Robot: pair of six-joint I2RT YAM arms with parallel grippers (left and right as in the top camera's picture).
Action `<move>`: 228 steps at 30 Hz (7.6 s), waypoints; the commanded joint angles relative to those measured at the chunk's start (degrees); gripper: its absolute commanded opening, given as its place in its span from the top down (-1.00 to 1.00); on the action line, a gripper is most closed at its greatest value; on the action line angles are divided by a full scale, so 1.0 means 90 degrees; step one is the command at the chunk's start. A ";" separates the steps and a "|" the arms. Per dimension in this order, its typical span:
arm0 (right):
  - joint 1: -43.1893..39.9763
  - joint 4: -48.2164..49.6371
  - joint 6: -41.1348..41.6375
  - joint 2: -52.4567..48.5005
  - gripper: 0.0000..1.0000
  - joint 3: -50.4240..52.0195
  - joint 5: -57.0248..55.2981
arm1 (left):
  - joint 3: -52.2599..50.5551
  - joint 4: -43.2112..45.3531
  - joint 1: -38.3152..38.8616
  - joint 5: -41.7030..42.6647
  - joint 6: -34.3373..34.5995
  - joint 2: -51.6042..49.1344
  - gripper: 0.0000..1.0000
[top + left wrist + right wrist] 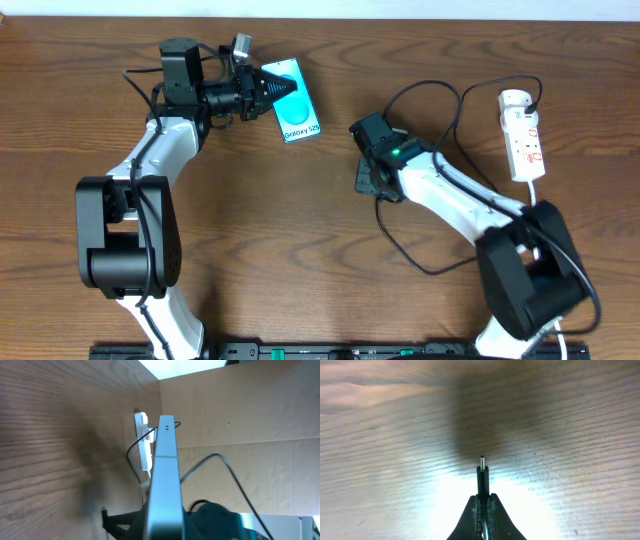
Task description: Plug charger to phone and switch on socket
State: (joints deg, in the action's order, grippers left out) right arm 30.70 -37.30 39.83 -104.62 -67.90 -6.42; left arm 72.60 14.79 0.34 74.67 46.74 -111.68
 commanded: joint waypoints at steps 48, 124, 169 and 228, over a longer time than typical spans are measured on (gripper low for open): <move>-0.1377 -0.2669 -0.8029 0.2363 0.98 -0.0119 0.7310 | 0.0029 0.0044 -0.0148 0.0325 0.0136 -0.0022 0.85; -0.1239 -0.1950 -0.2110 -0.0559 0.98 -0.0036 0.0777 | 0.0029 0.0112 -0.0148 0.0299 0.0177 -0.0022 0.86; -0.1243 -0.1268 -0.1904 -0.0580 0.80 0.0568 0.0777 | 0.0029 0.0112 -0.0148 0.0296 0.0153 -0.0022 0.85; -0.1282 -0.2093 -0.8121 0.1090 0.98 -0.0770 0.9661 | 0.0029 0.0719 -0.0148 0.0542 0.0789 -0.0022 0.85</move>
State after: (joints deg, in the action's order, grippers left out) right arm 18.98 -56.47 -31.44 -95.24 -74.15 72.66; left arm 72.58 19.09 -0.75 76.62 49.93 -111.70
